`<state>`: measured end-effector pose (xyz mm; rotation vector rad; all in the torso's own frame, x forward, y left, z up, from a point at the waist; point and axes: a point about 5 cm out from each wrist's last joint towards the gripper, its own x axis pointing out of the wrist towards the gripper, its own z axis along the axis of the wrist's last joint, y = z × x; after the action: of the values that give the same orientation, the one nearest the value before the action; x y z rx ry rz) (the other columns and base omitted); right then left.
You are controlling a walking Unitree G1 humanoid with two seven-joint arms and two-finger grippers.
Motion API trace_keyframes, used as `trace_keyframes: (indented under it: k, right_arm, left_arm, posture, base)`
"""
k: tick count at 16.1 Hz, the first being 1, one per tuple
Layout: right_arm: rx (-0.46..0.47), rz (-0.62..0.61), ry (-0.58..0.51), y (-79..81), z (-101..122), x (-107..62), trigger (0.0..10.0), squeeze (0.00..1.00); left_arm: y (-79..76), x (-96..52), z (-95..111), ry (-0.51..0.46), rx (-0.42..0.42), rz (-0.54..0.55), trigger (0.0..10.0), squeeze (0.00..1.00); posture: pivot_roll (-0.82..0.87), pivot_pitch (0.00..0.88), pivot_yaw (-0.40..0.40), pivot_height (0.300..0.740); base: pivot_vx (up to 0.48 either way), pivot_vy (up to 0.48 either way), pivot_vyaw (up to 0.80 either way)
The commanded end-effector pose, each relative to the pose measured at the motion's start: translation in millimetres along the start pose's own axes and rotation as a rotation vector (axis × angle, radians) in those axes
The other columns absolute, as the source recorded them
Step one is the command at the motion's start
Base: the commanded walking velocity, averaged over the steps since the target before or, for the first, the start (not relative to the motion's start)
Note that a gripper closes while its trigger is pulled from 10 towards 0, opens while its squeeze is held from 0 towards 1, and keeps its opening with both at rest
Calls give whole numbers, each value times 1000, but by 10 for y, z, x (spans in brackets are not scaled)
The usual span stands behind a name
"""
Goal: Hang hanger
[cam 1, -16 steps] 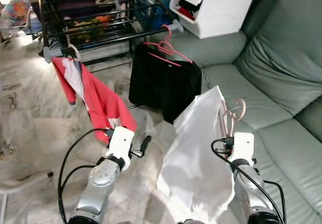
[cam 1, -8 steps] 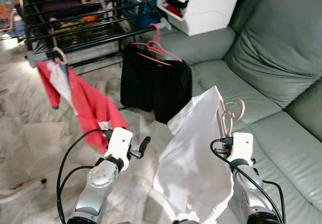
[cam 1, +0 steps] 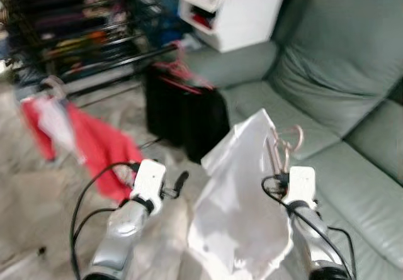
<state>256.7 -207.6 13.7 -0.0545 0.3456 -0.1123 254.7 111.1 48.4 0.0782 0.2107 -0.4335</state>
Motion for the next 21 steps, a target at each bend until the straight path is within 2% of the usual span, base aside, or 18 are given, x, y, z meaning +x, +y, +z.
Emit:
trace_keyframes:
  k: [1, 8, 10, 16, 21]
  right_arm:
    - [8, 16, -78, 67, 193, 58, 10000, 0]
    - [7, 20, -82, 78, 201, 64, 10000, 0]
    - [6, 20, -83, 81, 202, 66, 10000, 0]
    - [8, 18, -86, 99, 203, 67, 10000, 0]
    - [5, 14, -94, 96, 224, 80, 10000, 0]
  left_arm:
    - [81, -45, -27, 20, 8, 14, 10000, 0]
    - [20, -48, -35, 20, 1, -17, 10000, 0]
    - [15, -54, -35, 22, 23, -22, 10000, 0]
    - [14, -63, 40, -20, 21, -34, 10000, 0]
    - [5, -56, 39, -21, 37, -51, 10000, 0]
  posture:
    - [-28, 0, 36, 740]
    - [-27, 0, 33, 740]
    - [-24, 0, 32, 740]
    - [-22, 0, 35, 740]
    - [-22, 0, 36, 740]
  base:
    - [0, 446, -800]
    - [0, 468, -779]
    - [0, 0, -266]
    - [0, 0, 0]
    - [0, -463, 0]
